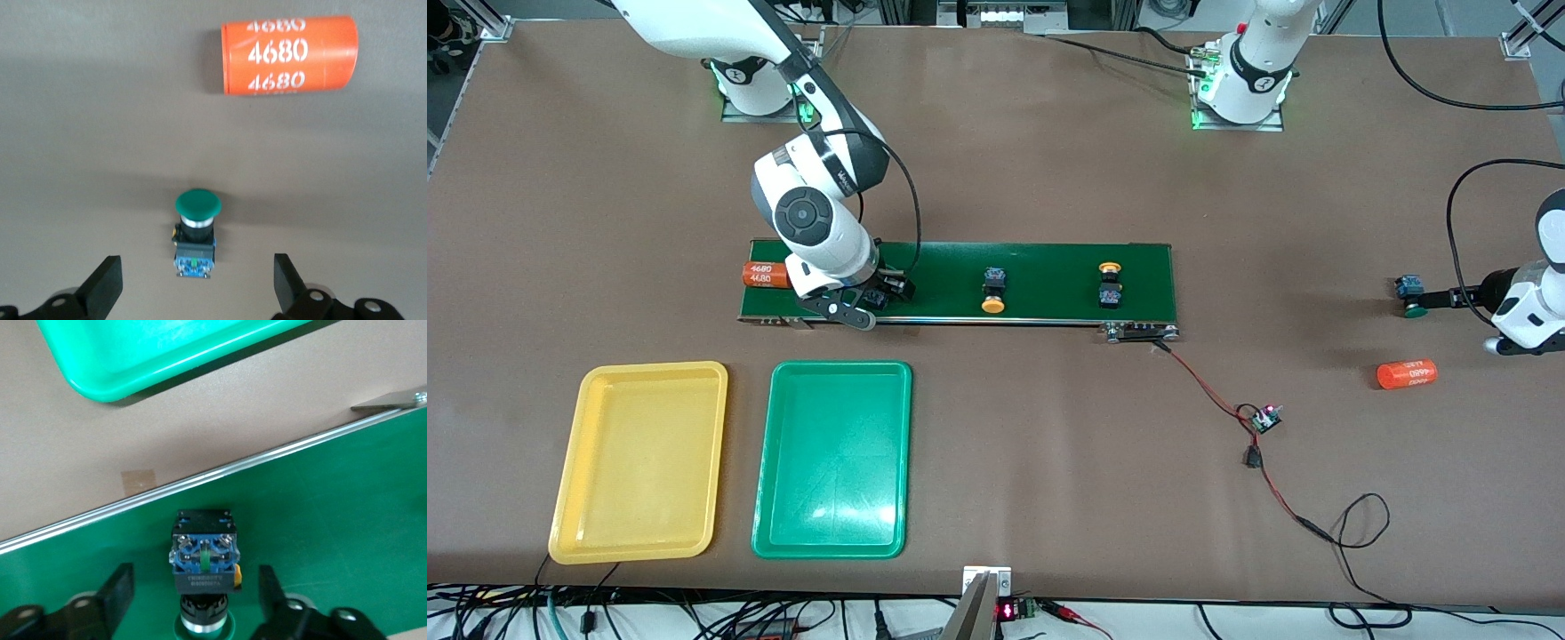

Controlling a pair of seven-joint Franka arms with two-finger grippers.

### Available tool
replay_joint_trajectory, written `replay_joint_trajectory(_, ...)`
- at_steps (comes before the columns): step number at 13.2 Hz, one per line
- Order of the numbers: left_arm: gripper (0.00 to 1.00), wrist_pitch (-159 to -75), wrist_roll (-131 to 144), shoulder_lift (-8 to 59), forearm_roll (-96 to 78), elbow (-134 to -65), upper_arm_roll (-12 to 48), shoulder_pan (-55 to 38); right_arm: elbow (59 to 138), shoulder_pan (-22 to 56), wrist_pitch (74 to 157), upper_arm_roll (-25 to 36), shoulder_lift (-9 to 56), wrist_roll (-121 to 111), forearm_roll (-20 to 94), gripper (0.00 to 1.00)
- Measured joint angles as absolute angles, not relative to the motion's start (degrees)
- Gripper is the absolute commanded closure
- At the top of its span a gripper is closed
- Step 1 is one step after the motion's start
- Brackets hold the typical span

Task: Sort buttons by color to trays
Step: 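Grasp the button with the right gripper while the left gripper reaches the cylinder, then place the button in the green tray while the left gripper grasps the cylinder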

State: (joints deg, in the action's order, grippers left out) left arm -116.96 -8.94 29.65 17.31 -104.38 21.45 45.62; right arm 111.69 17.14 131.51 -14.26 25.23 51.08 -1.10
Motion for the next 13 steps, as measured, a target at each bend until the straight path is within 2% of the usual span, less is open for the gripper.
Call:
replay_joint_trajectory(2, 0.00, -121.33, -9.38, 29.65, 17.38, -106.60, 21.48, 46.06, 111.69, 17.08, 131.56, -14.07, 25.41, 50.82, -1.25, 0.57)
replay_joint_trajectory(4, 0.00, -128.26, -10.94, 29.52, 17.48, -110.66, 21.49, 47.47, 111.69, 17.05, 131.57, -13.96, 25.47, 50.74, -1.28, 0.84)
replay_joint_trajectory(5, 0.00, -131.66, -11.79, 29.38, 17.51, -112.87, 21.48, 48.37, 111.69, 17.05, 131.56, -13.95, 25.47, 50.68, -1.29, 0.93)
replay_joint_trajectory(6, 0.00, -134.22, -12.66, 29.20, 17.52, -114.77, 21.50, 49.34, 111.65, 17.04, 131.50, -13.94, 25.40, 50.67, -1.31, 0.96)
replay_joint_trajectory(9, 0.00, -136.02, -16.30, 28.59, 17.54, -116.71, 21.55, 50.88, 111.50, 16.95, 130.78, -13.80, 25.04, 47.77, -1.47, 0.96)
replay_joint_trajectory(13, 0.00, -136.02, -19.25, 28.10, 17.54, -117.25, 21.93, 50.89, 108.52, 15.88, 122.68, -11.46, 22.05, 35.95, -2.05, 0.95)
